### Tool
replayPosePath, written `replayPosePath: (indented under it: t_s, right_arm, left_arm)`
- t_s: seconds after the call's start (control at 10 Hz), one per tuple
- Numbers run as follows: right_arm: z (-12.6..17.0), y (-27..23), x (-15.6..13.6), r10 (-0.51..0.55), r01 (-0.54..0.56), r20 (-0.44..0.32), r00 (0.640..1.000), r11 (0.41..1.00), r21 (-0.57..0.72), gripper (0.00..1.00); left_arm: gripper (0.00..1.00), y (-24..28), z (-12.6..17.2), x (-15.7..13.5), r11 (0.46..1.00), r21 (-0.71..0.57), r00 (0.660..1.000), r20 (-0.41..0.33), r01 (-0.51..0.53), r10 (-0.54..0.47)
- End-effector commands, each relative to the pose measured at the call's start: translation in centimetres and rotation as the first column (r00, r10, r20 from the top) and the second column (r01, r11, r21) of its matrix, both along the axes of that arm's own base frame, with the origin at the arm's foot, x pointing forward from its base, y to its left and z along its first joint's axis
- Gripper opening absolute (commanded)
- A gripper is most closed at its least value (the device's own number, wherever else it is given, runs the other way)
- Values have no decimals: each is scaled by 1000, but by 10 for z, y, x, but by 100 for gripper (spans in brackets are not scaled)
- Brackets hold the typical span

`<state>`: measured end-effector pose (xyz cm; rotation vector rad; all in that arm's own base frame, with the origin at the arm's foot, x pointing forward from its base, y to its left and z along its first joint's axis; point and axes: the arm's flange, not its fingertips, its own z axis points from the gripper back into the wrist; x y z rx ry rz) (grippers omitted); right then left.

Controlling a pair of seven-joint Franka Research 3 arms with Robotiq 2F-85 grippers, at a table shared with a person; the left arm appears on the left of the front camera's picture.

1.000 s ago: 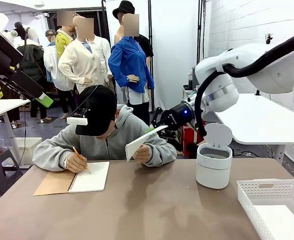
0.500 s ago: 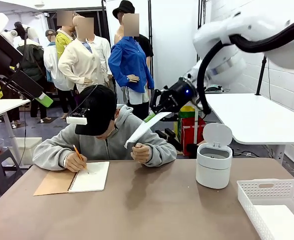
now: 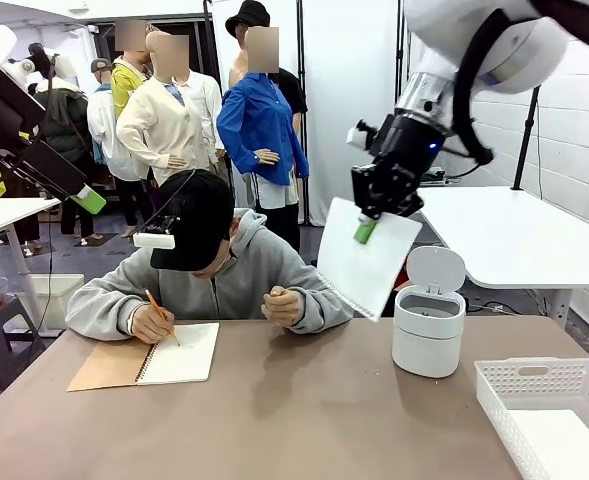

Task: Sort the paper based on its condition.
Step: If a person hands you a paper, place it in the Organizing basket , and if it's crumpled, put it in the Trash can.

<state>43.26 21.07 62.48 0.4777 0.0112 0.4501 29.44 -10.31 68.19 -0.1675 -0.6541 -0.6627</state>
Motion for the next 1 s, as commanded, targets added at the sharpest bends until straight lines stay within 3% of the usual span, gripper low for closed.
replayPosePath:
  t_s: [0.0, 0.2, 0.5, 0.9]
  right_arm:
    - [-10, -23, -24, -59, 64, 149, 987, 998, -30, 0]
    - [-6, -59, -32, -90, 109, 284, 955, 993, -50, 0]
    - [-17, -122, -38, -163, 172, 360, 919, 985, 8, 0]
    - [-42, -192, -54, -351, 331, 264, 898, 936, 120, 0]
  left_arm:
    - [100, 0, 0, 0, 1000, 1, 1000, 1, -2, 2]
    - [100, 0, 0, 0, 1000, 1, 1000, 1, -2, 2]
    - [100, 0, 0, 0, 1000, 1, 1000, 1, -2, 2]
    - [100, 0, 0, 0, 1000, 1, 1000, 1, -2, 2]
